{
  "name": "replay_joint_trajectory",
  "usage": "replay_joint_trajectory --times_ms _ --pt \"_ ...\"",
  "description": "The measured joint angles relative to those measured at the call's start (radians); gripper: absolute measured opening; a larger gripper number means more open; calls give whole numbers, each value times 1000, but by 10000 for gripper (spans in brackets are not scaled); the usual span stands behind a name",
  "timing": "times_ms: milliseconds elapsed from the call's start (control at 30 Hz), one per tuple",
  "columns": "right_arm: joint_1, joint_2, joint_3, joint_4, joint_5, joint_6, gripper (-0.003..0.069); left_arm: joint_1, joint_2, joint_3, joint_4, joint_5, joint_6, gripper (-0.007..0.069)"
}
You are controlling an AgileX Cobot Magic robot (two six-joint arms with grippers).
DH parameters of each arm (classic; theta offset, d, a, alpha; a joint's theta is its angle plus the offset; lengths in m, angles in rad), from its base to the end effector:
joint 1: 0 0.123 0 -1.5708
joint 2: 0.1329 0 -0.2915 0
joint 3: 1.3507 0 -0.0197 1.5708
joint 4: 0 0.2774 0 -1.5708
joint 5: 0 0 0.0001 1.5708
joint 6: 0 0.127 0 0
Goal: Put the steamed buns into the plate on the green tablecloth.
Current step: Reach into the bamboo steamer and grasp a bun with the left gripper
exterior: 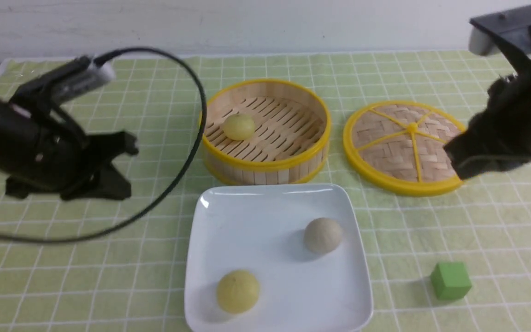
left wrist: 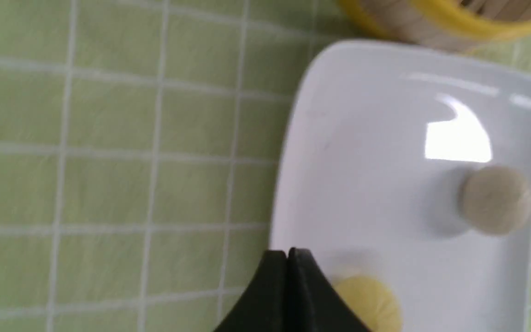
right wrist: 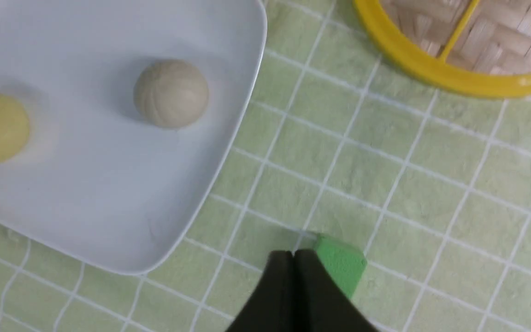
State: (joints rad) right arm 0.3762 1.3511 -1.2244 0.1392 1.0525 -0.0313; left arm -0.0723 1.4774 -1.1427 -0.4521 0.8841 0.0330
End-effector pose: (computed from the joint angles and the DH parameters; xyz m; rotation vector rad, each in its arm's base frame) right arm 0.2838 0.1286 0.3104 -0.4901 2.6334 0.2942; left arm 0.3376 -0.0675 0.2600 -0.1412 2.6581 -0.5684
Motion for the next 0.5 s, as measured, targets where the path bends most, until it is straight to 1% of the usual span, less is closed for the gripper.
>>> replay_joint_trajectory --times_ms 100,200,233,300,400,433,467,500 --pt "0 -35 94 0 -99 5 -15 -7 167 -209 -17 53 11 8" --pt "0 -36 124 0 -156 12 -14 -38 307 -396 1 98 13 47" --pt "0 -34 125 0 -168 13 -13 -61 354 -471 19 112 13 76" --pt "0 -27 125 0 -182 14 -11 -95 424 -555 49 126 5 125" --pt "0 -15 126 -1 -190 15 -8 -154 543 -722 116 141 -33 231" --pt "0 -12 127 -1 -190 15 -8 -162 558 -743 126 143 -41 247" --pt "0 -7 127 -1 -194 15 -8 -186 605 -812 160 146 -55 307" --pt "0 -2 127 -2 -200 15 -6 -201 630 -848 177 145 -61 332"
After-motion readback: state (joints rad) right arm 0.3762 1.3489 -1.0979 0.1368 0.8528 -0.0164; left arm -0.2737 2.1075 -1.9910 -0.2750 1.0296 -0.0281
